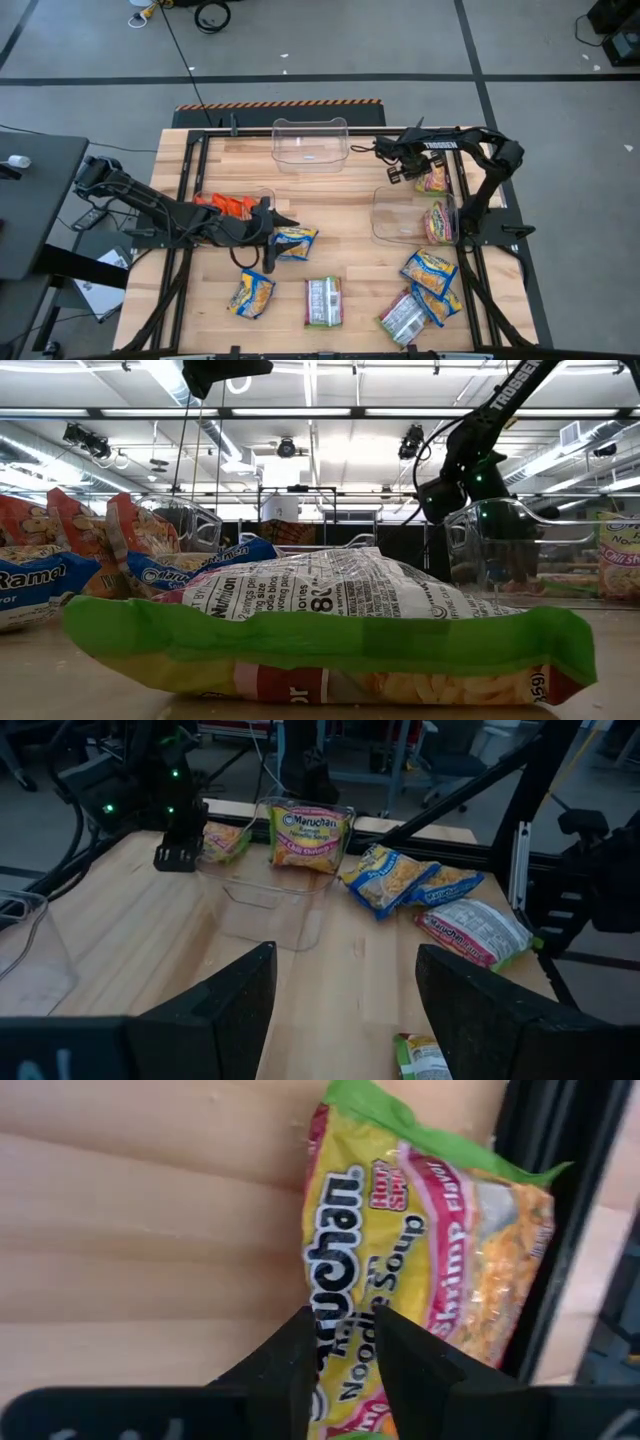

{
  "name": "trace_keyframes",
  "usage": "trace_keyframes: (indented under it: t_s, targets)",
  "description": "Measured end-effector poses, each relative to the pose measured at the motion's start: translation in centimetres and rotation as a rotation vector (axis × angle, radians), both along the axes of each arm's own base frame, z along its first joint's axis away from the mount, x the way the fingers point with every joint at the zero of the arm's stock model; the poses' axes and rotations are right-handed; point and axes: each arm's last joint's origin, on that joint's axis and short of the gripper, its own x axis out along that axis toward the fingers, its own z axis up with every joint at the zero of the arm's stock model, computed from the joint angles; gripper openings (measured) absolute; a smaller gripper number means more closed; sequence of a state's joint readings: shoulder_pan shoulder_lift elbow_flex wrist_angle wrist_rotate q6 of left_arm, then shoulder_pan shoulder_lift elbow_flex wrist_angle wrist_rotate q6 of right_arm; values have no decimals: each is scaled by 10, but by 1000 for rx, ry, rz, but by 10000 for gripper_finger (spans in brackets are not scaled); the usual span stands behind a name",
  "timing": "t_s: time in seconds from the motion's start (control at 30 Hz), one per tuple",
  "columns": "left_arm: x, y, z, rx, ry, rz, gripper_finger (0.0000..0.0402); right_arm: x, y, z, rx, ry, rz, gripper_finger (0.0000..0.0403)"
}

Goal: Sort Maruchan noodles
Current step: Put the green noodle from the top into the middle right transparent bin

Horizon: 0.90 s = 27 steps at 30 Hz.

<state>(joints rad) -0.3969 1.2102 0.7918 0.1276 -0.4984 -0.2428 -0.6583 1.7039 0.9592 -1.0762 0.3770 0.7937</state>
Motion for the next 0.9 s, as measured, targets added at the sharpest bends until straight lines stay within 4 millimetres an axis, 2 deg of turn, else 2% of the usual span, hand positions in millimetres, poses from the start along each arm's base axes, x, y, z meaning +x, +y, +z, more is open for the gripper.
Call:
trace_keyframes:
  t_s: [0.1,0.2,0.37,0.53,0.7,0.9]
  targets:
    - [0,0,0,0,0,1,243,-2,0,1,-1,32,4,74]
    - [0,0,0,-7,-1,1,243,-4,-1,1,3,36,-3,20]
    - [-1,-1,1,-31,2,-46,243,-11,0,10,43,64,47,7]
    - [-4,0,6,-47,-19,-50,243,-22,12,46,3,82,110,5]
    - [-4,1,7,-31,-19,-50,243,-24,32,94,-78,-92,256,4]
    - [-5,1,6,-26,-16,-43,243,-27,65,144,-93,-337,533,2]
